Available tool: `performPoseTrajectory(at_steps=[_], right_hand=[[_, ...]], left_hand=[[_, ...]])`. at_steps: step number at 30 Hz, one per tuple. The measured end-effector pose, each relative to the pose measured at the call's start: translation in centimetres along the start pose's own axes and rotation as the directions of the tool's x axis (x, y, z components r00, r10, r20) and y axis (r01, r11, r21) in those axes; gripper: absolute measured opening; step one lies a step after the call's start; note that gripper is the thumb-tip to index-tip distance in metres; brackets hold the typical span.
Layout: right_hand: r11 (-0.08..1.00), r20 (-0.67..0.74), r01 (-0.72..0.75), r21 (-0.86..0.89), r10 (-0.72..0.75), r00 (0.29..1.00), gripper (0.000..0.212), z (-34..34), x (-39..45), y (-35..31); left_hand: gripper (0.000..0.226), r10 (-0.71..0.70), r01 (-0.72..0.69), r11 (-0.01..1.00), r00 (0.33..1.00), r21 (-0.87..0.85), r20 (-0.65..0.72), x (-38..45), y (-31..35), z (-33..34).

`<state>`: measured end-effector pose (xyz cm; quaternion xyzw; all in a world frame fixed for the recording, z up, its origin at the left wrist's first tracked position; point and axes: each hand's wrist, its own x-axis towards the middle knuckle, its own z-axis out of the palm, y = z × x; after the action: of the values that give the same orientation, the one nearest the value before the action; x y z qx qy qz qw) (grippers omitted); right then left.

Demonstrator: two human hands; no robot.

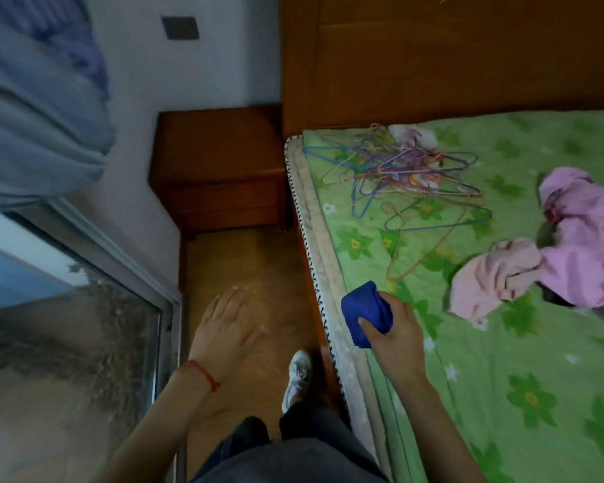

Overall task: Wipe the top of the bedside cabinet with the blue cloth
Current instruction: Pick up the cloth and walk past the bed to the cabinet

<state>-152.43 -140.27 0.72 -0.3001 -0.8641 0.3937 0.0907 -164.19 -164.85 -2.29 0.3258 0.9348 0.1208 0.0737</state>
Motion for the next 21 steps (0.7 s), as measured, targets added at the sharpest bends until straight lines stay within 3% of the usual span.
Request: performPoseTrajectory(at_steps=[8,16,21], right_hand=[[0.994,-0.097,-0.108,0.007,0.109,0.989,0.052,-2.8,10.3,-0.2],[0.967,-0.194,-0.254,0.011,0.252,0.948,0.051,-4.2,15.7,0.3],[0.936,-0.275,-0.352,0.007,0.340,0.899,0.051,-3.4,20.2,-0.7]], left_hand=[[0.075,0.158,-0.157,0.986,0.987,0.061,-0.005,15.6,2.3,-2.0],[0.076,0.366,-0.366,0.930,0.930,0.015,0.042,27.7,4.5,-1.0],[0.058,0.485,-0.485,0.874,0.872,-0.010,0.072,35.7,3.7,-0.6]])
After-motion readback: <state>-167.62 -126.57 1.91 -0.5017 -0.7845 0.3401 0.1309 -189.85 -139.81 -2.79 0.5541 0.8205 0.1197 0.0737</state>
